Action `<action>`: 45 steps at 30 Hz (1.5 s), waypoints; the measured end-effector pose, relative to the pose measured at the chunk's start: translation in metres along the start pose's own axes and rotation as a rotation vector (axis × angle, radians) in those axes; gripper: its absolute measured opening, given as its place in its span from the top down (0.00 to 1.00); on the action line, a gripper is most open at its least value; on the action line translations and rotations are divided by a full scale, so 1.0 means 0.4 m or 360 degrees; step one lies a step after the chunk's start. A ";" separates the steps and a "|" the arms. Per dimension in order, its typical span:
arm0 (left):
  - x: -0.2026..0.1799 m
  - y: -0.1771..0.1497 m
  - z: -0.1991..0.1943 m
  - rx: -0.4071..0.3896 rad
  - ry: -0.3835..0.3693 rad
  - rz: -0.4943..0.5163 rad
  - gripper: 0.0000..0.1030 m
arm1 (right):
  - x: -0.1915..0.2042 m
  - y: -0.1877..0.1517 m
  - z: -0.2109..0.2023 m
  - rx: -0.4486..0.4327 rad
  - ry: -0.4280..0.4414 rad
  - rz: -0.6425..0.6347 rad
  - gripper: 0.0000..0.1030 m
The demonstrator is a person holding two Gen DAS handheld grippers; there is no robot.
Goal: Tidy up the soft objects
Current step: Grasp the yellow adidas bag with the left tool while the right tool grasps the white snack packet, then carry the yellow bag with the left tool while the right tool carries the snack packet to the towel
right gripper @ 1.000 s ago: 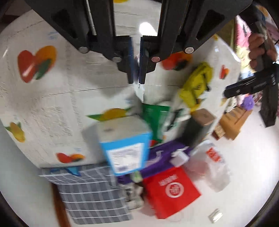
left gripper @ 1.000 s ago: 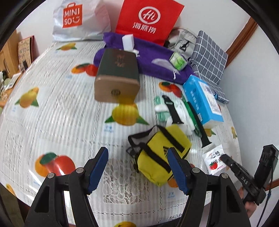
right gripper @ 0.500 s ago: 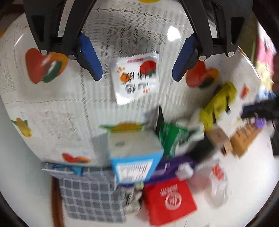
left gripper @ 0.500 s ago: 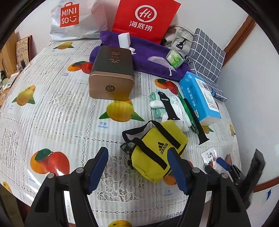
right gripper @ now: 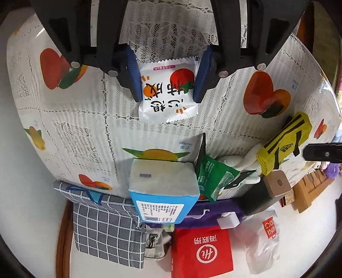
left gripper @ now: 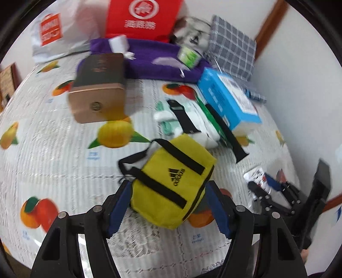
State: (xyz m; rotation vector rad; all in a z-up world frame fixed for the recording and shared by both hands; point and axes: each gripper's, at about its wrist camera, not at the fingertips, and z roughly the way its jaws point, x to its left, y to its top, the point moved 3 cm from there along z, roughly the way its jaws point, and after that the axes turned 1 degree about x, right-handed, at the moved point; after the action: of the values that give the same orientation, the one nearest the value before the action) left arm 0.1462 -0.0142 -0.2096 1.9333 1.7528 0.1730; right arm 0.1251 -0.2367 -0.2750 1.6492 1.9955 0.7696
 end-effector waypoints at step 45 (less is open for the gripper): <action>0.106 0.052 -0.114 -0.0206 0.0011 -0.0179 0.40 | -0.006 0.083 -0.087 -0.0023 0.0115 0.0127 0.55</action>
State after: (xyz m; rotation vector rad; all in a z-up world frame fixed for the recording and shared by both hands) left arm 0.1519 0.0391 -0.1714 1.7402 1.8033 0.2472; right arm 0.1274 -0.2395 -0.2270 1.7240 1.9780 0.8823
